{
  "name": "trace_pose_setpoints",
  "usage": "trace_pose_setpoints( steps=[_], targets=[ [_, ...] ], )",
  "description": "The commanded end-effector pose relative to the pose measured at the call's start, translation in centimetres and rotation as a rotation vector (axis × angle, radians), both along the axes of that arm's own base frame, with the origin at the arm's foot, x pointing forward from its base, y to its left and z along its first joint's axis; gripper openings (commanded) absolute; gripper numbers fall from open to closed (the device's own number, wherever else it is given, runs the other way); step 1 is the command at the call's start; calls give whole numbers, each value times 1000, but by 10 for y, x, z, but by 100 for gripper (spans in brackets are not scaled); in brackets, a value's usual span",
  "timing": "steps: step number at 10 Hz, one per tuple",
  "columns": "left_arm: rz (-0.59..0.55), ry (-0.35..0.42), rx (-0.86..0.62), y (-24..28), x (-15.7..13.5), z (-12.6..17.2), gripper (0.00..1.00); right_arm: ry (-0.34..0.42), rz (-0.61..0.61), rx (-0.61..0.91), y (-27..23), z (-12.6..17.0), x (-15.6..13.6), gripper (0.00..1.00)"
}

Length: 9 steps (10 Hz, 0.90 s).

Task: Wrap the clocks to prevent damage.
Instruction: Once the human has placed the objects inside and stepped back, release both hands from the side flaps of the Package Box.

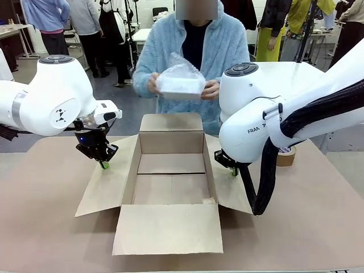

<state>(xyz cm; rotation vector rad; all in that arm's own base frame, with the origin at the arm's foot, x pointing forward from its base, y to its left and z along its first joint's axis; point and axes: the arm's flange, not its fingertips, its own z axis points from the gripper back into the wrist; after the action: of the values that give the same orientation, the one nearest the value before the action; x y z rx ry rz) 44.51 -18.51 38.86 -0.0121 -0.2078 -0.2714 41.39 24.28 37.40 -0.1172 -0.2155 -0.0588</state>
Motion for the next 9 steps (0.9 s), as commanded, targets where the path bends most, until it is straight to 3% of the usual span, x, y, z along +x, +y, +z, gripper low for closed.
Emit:
trace_pose_setpoints(
  steps=[1, 9],
  targets=[
    [0, -5, 0, 1, -1, 2, 1, 6, -5, -2, 0, -2, 0, 1],
    [0, -5, 0, 1, -1, 2, 1, 6, -5, -2, 0, -2, 0, 1]
  ],
)
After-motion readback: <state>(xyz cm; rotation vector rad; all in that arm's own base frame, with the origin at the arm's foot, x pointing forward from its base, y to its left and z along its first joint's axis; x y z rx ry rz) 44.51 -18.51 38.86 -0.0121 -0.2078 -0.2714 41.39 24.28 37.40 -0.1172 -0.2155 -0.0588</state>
